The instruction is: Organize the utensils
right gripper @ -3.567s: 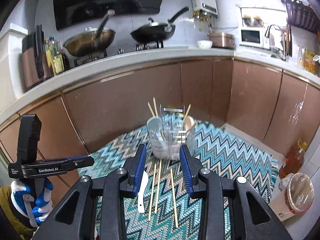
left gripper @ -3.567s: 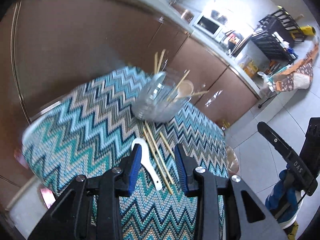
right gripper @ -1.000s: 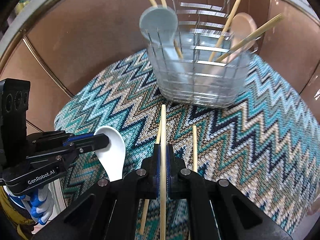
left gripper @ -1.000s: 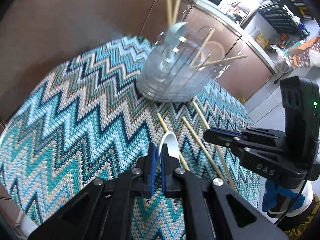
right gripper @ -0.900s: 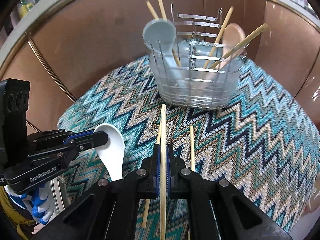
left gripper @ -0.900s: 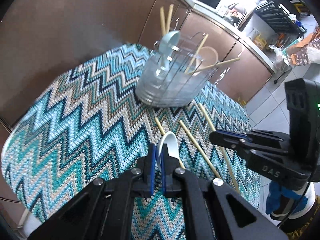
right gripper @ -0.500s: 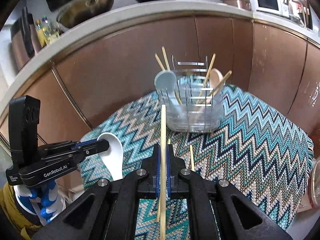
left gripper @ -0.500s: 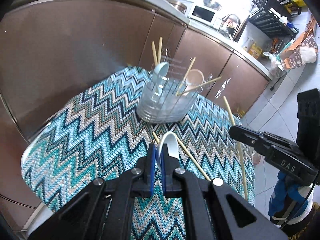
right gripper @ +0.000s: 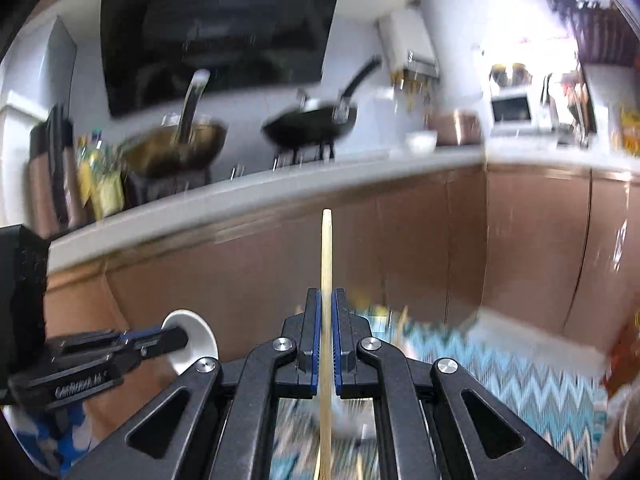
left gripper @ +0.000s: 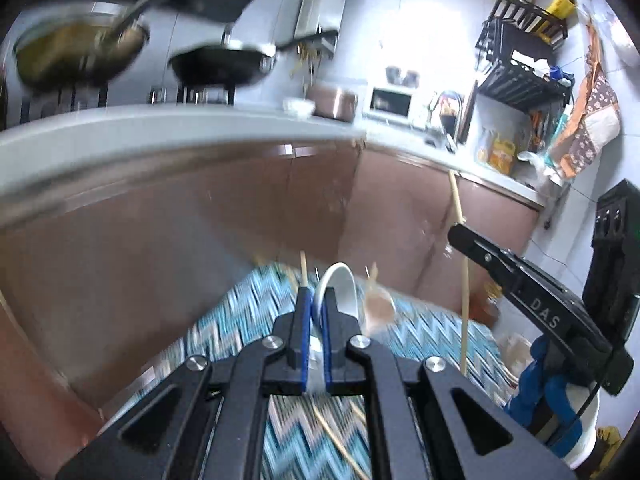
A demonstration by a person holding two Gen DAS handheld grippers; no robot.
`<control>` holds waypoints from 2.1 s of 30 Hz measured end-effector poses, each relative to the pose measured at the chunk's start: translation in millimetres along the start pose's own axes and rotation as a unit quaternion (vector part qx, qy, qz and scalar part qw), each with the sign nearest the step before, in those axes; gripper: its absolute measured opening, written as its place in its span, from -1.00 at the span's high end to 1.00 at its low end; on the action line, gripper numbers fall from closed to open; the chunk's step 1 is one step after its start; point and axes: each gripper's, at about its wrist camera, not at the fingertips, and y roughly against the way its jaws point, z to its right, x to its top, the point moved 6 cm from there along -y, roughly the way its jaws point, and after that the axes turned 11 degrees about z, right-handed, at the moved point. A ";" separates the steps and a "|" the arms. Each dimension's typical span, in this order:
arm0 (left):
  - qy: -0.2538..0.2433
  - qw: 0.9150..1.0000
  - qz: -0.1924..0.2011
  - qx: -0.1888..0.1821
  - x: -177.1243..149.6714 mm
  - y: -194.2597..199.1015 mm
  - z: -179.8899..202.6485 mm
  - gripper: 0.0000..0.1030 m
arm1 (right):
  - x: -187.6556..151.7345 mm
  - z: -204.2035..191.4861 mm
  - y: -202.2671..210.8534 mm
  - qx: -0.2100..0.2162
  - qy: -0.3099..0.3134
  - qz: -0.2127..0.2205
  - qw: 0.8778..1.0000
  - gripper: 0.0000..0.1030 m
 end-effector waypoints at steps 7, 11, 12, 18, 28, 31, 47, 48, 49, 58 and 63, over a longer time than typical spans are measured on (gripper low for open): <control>-0.056 0.997 0.044 0.037 14.9 -62.5 13.6 0.92 | 17.9 29.2 -61.7 -0.026 -0.028 0.087 0.995 0.90; -0.069 0.995 0.044 0.054 3.8 -96.5 12.4 0.92 | 6.2 46.6 -85.9 -0.044 -0.050 0.096 0.993 0.90; -0.070 0.995 0.042 0.058 -0.6 -103.8 11.3 0.91 | 2.9 49.4 -89.2 -0.048 -0.050 0.098 0.993 0.90; -0.077 0.994 0.037 0.066 -20.6 -125.4 8.6 0.91 | -21.9 49.5 -99.3 -0.060 -0.027 0.096 0.993 0.90; -0.046 0.997 0.027 0.051 -31.3 -122.7 8.2 0.74 | -36.9 56.4 -77.5 -0.065 -0.018 0.077 0.995 0.71; -0.036 0.997 0.042 0.049 -20.1 -106.0 6.8 0.37 | -27.2 56.7 -62.4 -0.069 -0.022 0.080 0.994 0.55; -0.042 0.995 0.060 0.063 -14.3 13.4 22.5 -0.05 | 2.3 35.0 53.1 -0.100 0.015 0.046 0.994 0.16; -0.043 0.995 0.061 0.065 -15.8 19.7 23.1 -0.08 | 1.5 33.1 59.3 -0.102 0.018 0.042 0.994 0.15; -0.046 0.995 0.062 0.071 -18.0 28.2 24.5 -0.12 | -0.2 31.0 67.4 -0.104 0.020 0.038 0.994 0.12; -0.062 0.989 0.081 0.110 -31.2 102.1 45.5 -0.27 | -26.2 10.8 122.7 -0.099 0.035 -0.008 0.994 -0.04; -0.075 0.985 0.096 0.124 -32.9 132.8 59.3 -0.30 | -35.3 10.9 150.9 -0.099 0.024 -0.015 0.995 -0.10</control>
